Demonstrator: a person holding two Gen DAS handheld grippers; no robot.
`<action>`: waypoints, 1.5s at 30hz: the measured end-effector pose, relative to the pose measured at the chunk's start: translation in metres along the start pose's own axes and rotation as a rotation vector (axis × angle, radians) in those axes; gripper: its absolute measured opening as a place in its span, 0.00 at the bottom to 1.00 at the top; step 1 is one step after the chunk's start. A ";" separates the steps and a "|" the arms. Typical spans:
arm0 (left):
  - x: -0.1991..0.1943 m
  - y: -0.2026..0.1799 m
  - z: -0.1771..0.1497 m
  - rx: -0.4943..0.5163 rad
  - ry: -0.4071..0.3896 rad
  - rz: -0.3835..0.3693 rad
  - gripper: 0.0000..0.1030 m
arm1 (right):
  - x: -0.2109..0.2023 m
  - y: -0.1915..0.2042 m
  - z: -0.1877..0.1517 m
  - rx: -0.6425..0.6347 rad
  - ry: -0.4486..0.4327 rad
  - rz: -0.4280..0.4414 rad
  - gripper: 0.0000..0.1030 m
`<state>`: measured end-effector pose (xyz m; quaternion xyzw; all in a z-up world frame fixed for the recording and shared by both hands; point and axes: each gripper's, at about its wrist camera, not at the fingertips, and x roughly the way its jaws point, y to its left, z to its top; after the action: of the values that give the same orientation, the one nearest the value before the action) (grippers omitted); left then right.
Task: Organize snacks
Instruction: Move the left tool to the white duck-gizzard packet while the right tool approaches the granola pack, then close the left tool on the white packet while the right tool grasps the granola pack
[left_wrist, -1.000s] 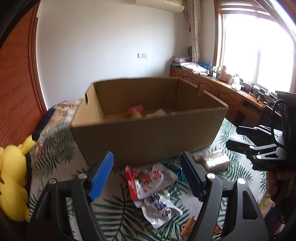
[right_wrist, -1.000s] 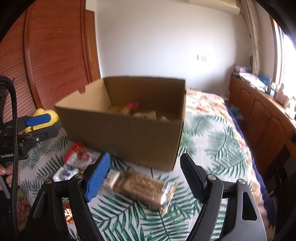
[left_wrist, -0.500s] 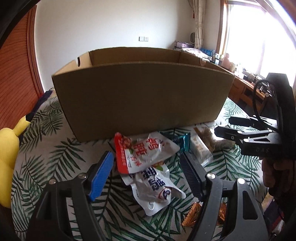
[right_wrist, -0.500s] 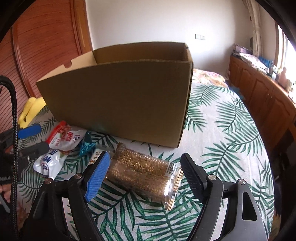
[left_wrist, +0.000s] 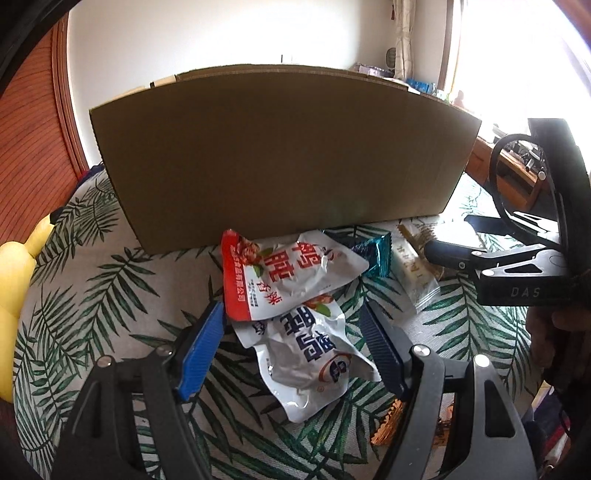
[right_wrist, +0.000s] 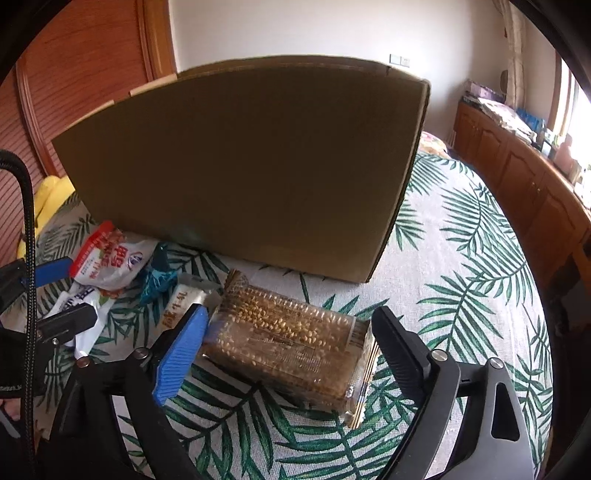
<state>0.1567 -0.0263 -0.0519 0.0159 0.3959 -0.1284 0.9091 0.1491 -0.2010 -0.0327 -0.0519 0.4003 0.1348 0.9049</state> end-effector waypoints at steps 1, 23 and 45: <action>0.001 0.000 0.000 0.000 0.003 0.001 0.73 | 0.001 0.000 0.000 0.002 0.007 0.000 0.92; 0.003 -0.003 -0.009 0.031 0.069 0.036 0.60 | 0.013 0.006 -0.001 -0.014 0.063 -0.022 1.00; -0.041 0.010 -0.029 -0.019 0.012 0.044 0.59 | 0.014 0.013 -0.005 -0.021 0.071 -0.030 1.00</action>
<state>0.1116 -0.0039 -0.0425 0.0168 0.4022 -0.1044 0.9094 0.1510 -0.1871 -0.0462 -0.0721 0.4299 0.1237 0.8915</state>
